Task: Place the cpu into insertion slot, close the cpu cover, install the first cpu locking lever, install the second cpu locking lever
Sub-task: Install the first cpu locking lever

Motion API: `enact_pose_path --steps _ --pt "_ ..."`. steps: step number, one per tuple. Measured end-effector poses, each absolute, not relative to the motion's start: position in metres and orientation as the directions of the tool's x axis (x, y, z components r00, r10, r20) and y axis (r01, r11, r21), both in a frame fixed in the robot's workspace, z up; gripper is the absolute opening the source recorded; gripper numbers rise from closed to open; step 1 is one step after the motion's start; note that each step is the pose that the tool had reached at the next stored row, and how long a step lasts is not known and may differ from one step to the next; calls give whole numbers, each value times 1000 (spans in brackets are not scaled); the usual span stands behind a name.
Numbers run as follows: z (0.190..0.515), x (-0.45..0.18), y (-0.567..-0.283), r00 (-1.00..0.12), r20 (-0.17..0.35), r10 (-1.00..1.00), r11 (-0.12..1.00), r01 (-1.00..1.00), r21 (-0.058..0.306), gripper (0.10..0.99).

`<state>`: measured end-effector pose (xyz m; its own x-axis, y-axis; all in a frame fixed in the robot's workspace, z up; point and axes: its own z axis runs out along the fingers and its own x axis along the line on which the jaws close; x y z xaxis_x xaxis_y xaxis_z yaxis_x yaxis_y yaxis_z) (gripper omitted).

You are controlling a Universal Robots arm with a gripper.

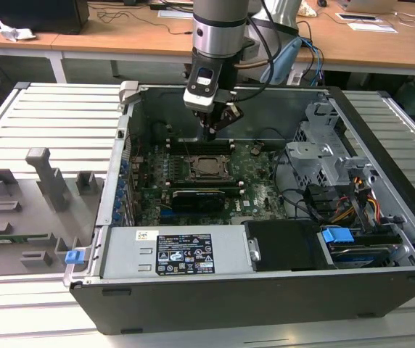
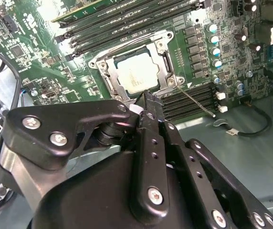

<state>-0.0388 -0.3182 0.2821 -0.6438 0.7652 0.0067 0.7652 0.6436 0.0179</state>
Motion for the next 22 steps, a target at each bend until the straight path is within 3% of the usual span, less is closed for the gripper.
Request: enact_pose_path --steps 22 --pt "282 -39 -318 -801 7 598 801 598 18 106"
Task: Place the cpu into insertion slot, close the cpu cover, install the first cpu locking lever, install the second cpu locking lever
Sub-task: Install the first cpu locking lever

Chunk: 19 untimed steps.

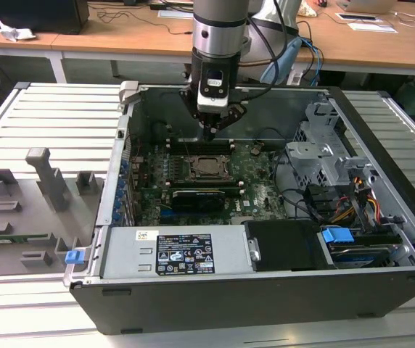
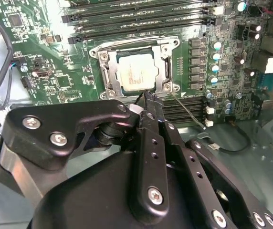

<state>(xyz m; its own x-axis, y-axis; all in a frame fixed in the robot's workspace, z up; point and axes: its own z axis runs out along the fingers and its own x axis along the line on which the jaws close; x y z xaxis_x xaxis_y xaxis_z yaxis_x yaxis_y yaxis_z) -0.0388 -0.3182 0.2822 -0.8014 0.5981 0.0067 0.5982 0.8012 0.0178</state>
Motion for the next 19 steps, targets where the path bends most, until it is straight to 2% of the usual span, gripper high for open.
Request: enact_pose_path --steps 19 --pt "282 -39 -318 -885 7 465 885 466 18 106"
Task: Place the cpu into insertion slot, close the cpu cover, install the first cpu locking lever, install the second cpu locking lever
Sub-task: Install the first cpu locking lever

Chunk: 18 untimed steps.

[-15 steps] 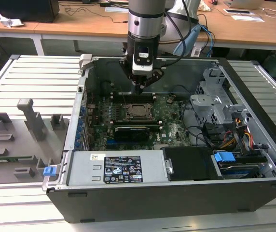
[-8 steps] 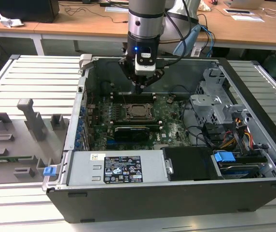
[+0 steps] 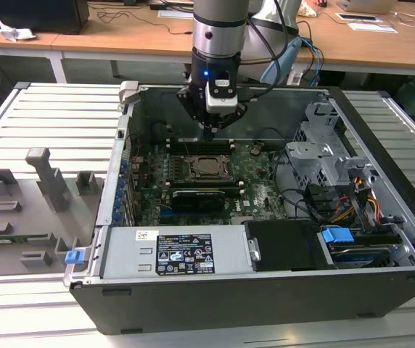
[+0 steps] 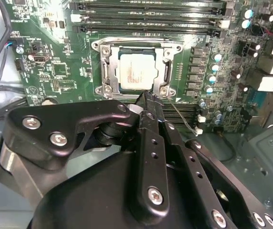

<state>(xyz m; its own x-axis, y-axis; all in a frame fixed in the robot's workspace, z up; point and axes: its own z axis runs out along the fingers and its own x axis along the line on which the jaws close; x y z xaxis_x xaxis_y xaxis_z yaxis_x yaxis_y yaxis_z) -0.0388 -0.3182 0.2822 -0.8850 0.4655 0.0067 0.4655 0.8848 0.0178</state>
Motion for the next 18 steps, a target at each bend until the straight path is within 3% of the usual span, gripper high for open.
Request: enact_pose_path --steps 18 --pt "282 -39 -318 -979 5 205 979 205 18 106"
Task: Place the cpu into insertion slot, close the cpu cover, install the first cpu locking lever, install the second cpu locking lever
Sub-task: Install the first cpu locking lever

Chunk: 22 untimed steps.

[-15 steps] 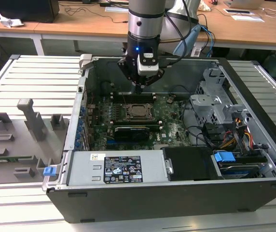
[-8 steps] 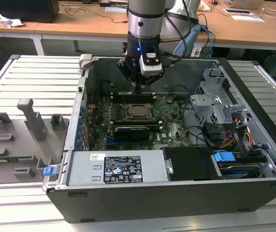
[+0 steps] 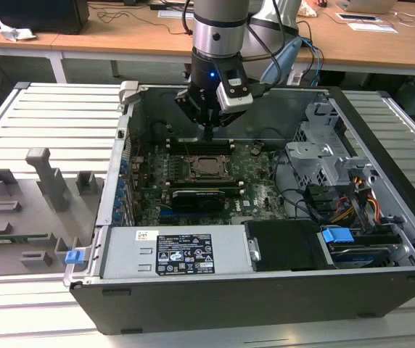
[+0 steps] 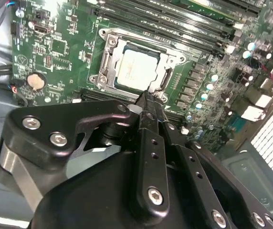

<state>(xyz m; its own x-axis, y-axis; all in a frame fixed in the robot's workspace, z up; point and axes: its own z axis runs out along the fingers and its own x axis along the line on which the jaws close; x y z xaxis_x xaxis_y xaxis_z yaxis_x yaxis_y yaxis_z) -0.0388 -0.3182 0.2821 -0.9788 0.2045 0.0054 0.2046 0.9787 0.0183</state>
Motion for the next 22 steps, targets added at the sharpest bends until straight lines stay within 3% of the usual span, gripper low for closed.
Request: enact_pose_path --steps 22 --pt "282 -44 -318 -1000 5 3 1000 3 18 106"
